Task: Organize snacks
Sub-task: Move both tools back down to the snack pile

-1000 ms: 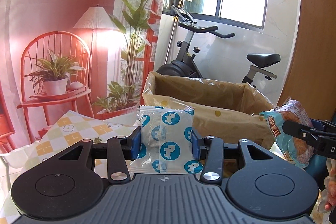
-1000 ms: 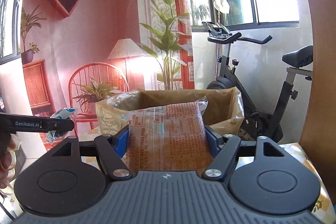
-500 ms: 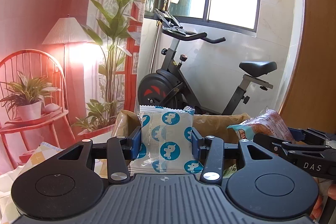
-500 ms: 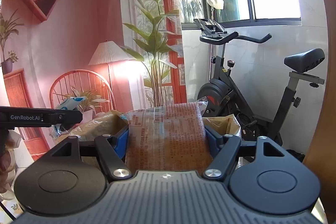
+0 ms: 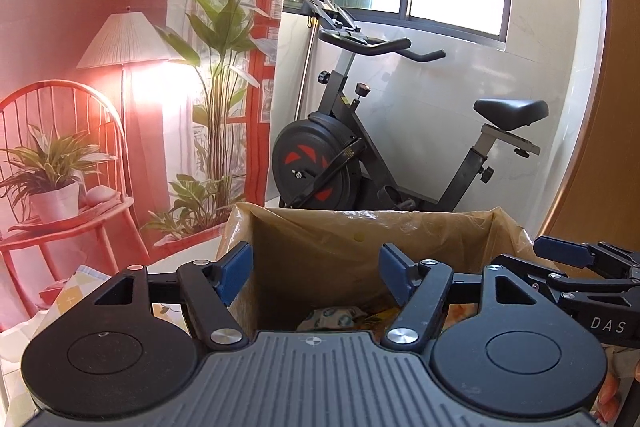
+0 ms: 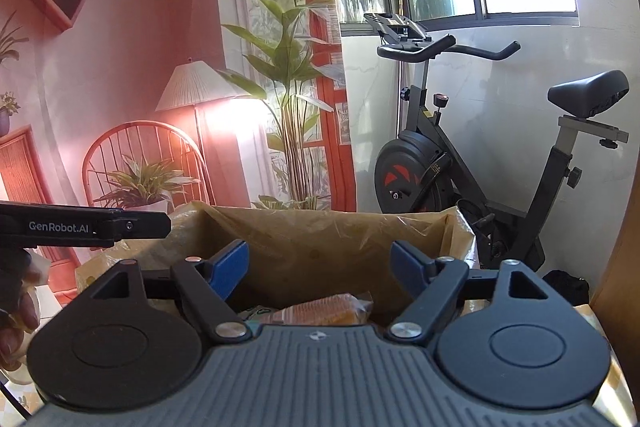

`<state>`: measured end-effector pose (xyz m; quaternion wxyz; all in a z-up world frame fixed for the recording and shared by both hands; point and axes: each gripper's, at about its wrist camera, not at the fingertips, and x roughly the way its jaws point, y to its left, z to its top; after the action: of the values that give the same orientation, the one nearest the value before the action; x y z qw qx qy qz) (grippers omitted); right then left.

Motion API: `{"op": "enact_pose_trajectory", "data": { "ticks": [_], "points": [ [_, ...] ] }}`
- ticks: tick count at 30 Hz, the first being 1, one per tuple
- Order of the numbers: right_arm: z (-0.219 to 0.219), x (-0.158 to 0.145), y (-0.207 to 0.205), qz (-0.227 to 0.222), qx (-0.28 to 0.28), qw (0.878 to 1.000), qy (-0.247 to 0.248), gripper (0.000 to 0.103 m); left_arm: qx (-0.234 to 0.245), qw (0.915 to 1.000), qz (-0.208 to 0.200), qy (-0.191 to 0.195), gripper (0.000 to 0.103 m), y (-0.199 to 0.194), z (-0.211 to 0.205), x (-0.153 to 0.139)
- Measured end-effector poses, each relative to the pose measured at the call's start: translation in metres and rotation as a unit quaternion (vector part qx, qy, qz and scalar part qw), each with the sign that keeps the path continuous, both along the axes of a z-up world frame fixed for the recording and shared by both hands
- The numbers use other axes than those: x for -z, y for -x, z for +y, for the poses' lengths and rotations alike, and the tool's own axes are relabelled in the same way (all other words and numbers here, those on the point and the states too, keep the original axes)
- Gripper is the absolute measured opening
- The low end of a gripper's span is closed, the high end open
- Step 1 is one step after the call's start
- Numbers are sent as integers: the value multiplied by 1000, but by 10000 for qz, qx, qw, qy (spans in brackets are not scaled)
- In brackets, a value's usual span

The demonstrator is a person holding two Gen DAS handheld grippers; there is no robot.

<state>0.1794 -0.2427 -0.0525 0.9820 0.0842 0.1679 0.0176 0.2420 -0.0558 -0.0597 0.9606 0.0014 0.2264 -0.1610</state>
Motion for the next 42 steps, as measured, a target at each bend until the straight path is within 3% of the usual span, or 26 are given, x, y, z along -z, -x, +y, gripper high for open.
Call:
{"op": "enact_pose_trajectory", "data": {
  "ticks": [9, 13, 15, 19, 30, 36, 42],
  "points": [
    [15, 15, 55, -250, -382, 9989, -82, 82, -206, 9995, 17, 220, 72, 61, 37, 14],
    [21, 33, 76, -148, -475, 9987, -99, 82, -501, 9975, 296, 391, 72, 84, 61, 37],
    [24, 39, 90, -306, -466, 9984, -30, 81, -671, 9952, 506, 496, 72, 92, 73, 47],
    [30, 45, 106, -321, -525, 9981, 78, 81, -842, 9925, 796, 388, 72, 109, 95, 62],
    [35, 96, 131, 272, -640, 9973, -245, 79, -1244, 9871, 1003, -71, 72, 145, 148, 57],
    [37, 131, 142, 684, -668, 9945, -428, 78, -1669, 9787, 1188, -157, 72, 180, 178, 65],
    [47, 154, 141, 824, -1031, 9913, 14, 78, -1660, 9787, 1203, -54, 71, 188, 179, 91]
  ]
}}
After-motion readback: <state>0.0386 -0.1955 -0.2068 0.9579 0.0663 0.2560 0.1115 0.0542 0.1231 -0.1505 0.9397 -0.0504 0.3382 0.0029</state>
